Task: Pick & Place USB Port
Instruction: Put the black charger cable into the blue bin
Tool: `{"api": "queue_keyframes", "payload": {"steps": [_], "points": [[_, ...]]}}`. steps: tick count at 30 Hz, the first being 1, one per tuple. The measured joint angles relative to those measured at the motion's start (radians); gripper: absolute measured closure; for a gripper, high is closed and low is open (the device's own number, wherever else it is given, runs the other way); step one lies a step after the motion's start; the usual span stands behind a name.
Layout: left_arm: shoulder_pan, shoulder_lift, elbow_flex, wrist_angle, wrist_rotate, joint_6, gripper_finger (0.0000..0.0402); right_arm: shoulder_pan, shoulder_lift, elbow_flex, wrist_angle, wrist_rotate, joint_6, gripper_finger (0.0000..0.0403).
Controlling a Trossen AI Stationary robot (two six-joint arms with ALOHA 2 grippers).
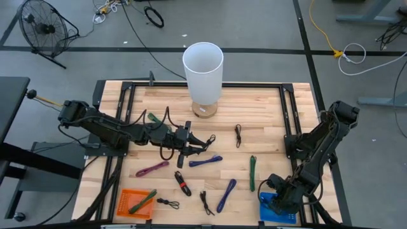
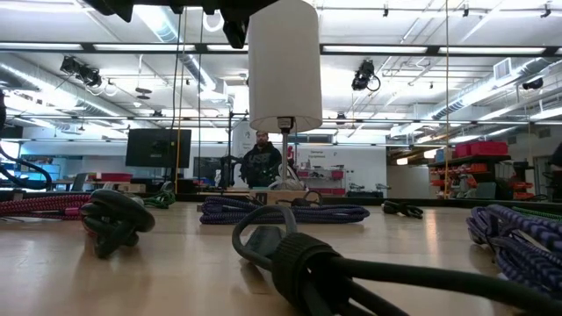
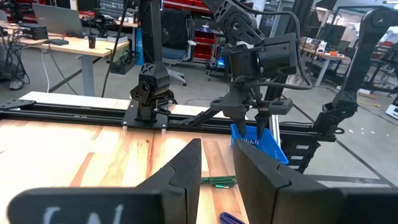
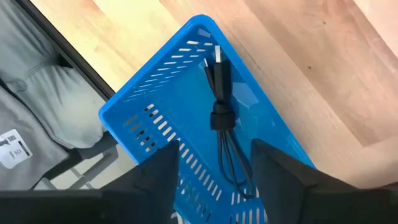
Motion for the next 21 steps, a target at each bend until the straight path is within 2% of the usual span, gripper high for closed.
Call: {"api": "queue_keyframes", "payload": {"steps": [6,13,21], "points": [[0.000,0.000,0.000,-0.001,0.000,0.000,0.0303,0.000,0.000,0.000,0.002,0.048,-0.003,0.0204],[0.000,0.000,0.000,-0.001,0.000,0.000,0.0303,-0.033,-0.004,0.000,-0.019,0.042,-0.073,0.0231],[0.000,0.000,0.000,-0.001,0.000,0.000,0.0303,-0.197,-0.052,0.000,-0.061,0.148,-0.304,0.0261]]}}
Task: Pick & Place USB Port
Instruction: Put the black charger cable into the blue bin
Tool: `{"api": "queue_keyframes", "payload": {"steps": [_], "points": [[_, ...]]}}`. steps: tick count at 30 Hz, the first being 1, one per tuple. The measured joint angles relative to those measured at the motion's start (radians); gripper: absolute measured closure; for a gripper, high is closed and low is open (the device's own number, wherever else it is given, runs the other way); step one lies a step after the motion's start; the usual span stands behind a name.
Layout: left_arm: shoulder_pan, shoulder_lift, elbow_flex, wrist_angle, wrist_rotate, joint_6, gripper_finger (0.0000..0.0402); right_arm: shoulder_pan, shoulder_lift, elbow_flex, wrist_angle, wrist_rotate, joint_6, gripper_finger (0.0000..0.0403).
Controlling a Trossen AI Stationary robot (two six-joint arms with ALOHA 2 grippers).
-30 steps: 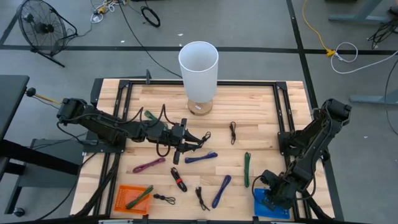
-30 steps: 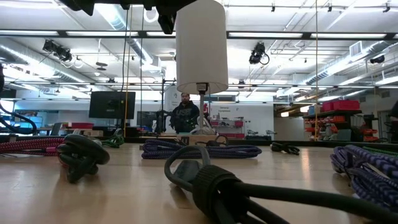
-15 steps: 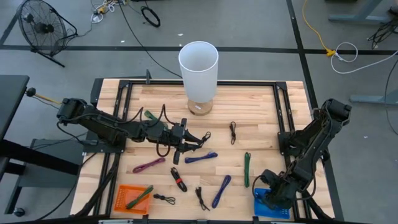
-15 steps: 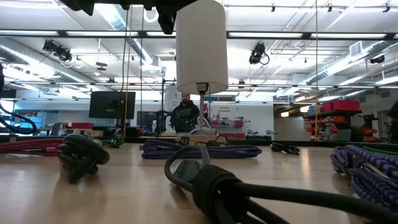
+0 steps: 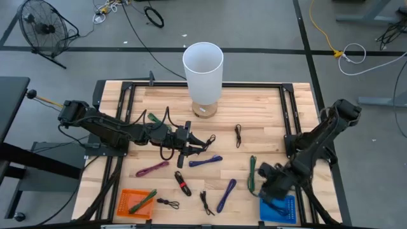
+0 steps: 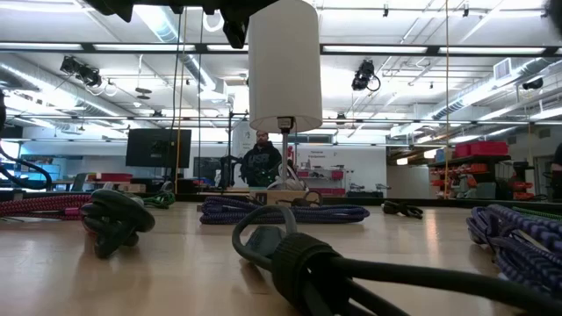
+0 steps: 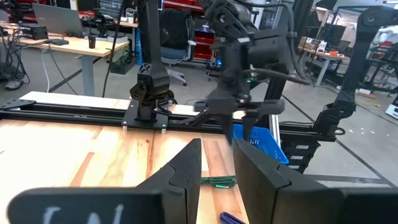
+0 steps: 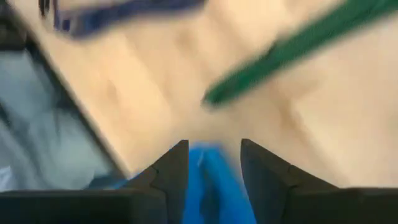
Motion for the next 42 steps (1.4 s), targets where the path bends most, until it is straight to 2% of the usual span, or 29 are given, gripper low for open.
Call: {"api": "queue_keyframes", "payload": {"steps": [6,12,21,25,29,42], "points": [[0.000,0.000,0.000,0.000,0.000,0.000,0.0303,-0.218,-0.012,0.000,-0.085,0.046,-0.213,0.0268],[0.000,0.000,0.000,-0.005,0.000,0.000,0.0303,-0.459,-0.012,0.000,-0.071,0.069,-0.439,0.0257],[0.000,0.000,0.000,-0.005,0.000,0.000,0.0303,-0.718,-0.010,0.000,0.020,0.108,-0.611,0.0230],[0.000,0.000,0.000,-0.005,0.000,0.000,0.0303,-0.788,0.020,0.000,0.104,0.116,-0.699,0.0218],[0.000,0.000,0.000,-0.005,0.000,0.000,0.0303,-0.838,0.062,0.000,0.107,0.105,-0.747,0.0208],[0.000,0.000,0.000,-0.006,0.000,0.000,0.0303,-0.893,0.209,0.000,0.106,0.103,-0.722,0.0174]]}}
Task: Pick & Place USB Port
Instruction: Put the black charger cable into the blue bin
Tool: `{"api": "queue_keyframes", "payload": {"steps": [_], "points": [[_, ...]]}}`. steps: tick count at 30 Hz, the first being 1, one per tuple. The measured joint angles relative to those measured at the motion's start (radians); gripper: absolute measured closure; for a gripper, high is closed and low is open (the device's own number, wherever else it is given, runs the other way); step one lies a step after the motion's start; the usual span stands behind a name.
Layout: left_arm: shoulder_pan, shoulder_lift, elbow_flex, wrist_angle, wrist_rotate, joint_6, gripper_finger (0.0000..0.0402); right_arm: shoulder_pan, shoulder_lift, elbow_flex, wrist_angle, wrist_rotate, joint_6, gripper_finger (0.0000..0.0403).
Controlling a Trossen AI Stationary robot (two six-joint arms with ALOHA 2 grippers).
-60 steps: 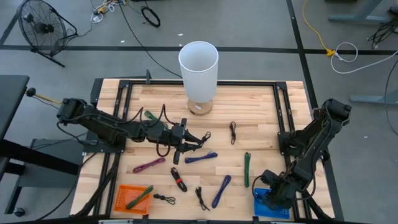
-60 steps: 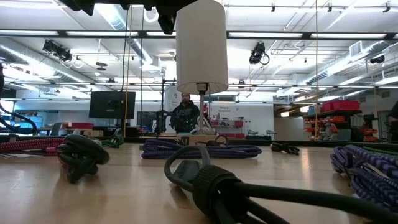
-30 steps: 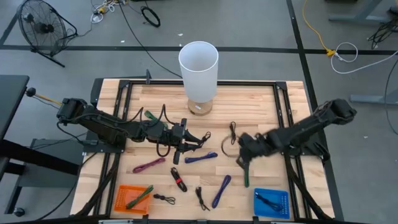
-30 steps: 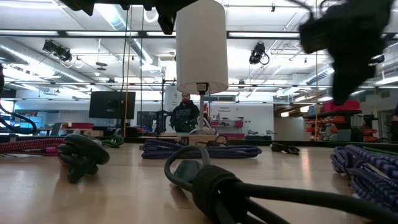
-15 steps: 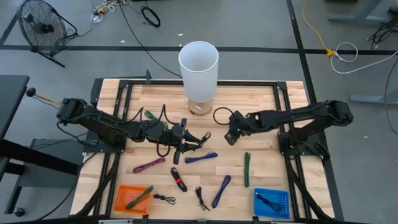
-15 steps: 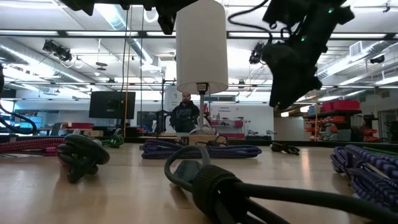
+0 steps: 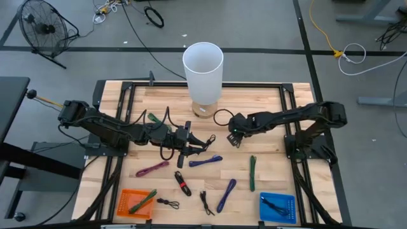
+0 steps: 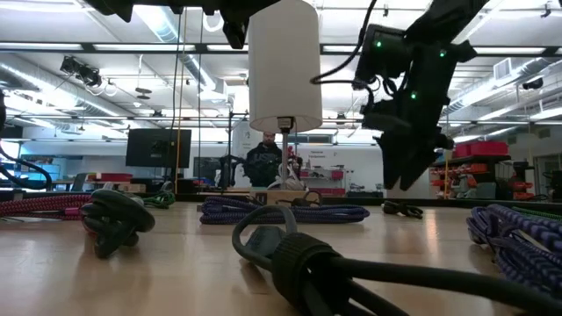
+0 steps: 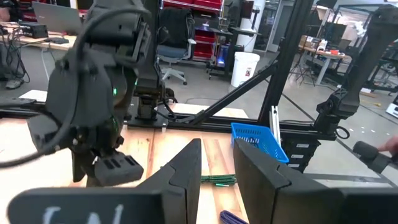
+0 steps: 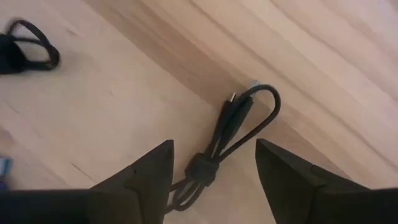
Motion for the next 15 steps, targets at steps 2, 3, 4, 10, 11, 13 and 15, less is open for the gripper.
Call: {"api": "queue_keyframes", "payload": {"steps": [2,3,4,10,11,13,15], "points": [[0.000,0.000,0.000,0.000,0.000,0.000,0.0303,0.000,0.018,0.000,0.000,0.000,0.004,0.0171],[0.000,0.000,0.000,0.000,0.000,0.000,0.0303,0.000,0.027,0.000,0.000,-0.001,0.014,0.0170],[0.000,0.000,0.000,-0.001,0.000,0.000,0.0303,0.000,0.035,0.000,-0.004,-0.001,0.023,0.0170],[0.000,0.000,0.000,-0.006,0.000,0.000,0.0303,0.000,0.077,0.000,-0.003,0.000,0.065,0.0169],[0.000,0.000,0.000,-0.007,0.000,0.000,0.0303,0.000,0.083,0.000,-0.002,0.001,0.074,0.0169],[0.000,0.000,0.000,-0.006,0.000,0.000,0.0303,0.000,0.098,0.000,-0.001,0.000,0.084,0.0169],[0.000,0.000,0.000,-0.006,0.000,0.000,0.0303,0.000,0.109,0.000,0.002,0.000,0.085,0.0169]]}}
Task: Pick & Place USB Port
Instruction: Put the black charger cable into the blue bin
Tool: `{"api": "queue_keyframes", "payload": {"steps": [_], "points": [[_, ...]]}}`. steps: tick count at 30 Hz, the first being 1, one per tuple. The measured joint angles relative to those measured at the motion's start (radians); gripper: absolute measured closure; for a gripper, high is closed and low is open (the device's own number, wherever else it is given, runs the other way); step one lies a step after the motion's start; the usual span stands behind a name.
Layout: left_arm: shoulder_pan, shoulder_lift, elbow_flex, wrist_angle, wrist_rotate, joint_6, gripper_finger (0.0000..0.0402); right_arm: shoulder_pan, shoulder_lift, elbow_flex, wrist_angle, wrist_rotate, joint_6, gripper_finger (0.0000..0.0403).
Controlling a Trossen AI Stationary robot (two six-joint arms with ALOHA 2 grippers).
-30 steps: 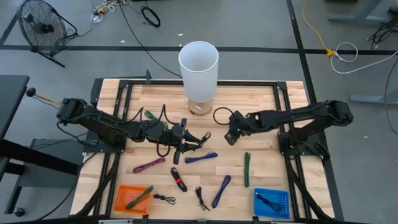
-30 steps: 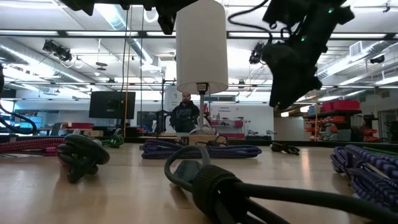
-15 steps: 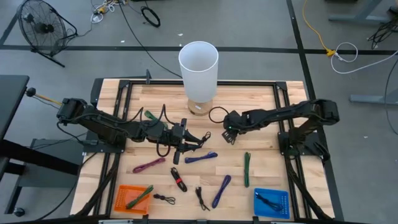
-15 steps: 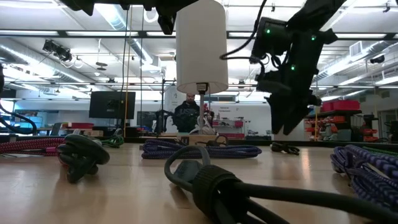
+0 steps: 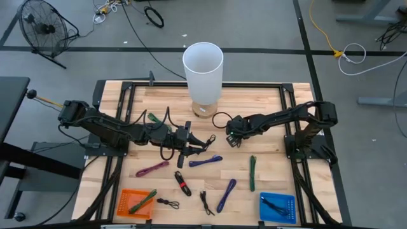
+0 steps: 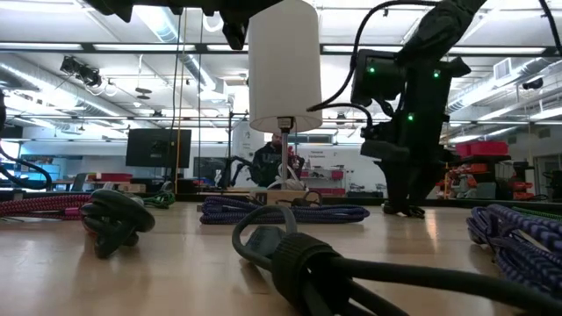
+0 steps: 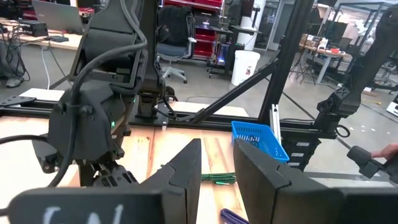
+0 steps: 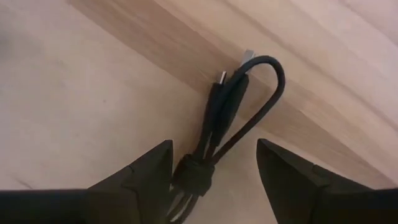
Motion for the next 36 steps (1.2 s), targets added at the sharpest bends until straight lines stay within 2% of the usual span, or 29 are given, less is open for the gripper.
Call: {"api": "queue_keyframes", "payload": {"steps": [6,10,14,20,29,36], "points": [[0.000,0.000,0.000,-0.002,0.000,0.000,0.0303,0.000,0.018,0.001,0.022,-0.003,-0.003,0.0171],[0.000,0.000,0.000,-0.008,0.000,0.000,0.0303,0.000,0.018,0.001,0.025,-0.019,-0.005,0.0198],[0.000,0.000,0.000,-0.010,0.000,0.000,0.0303,0.000,0.018,0.001,0.030,-0.027,-0.004,0.0257],[0.000,0.000,0.000,-0.011,0.000,0.000,0.0303,0.000,0.017,0.002,0.023,-0.026,-0.044,0.0381],[0.000,0.000,0.000,-0.014,0.000,0.000,0.0303,0.000,0.009,0.001,0.022,-0.028,-0.095,0.0394],[0.000,0.000,0.000,-0.015,0.000,0.000,0.0303,-0.006,-0.098,-0.001,-0.052,-0.128,-0.140,0.0394]]}}
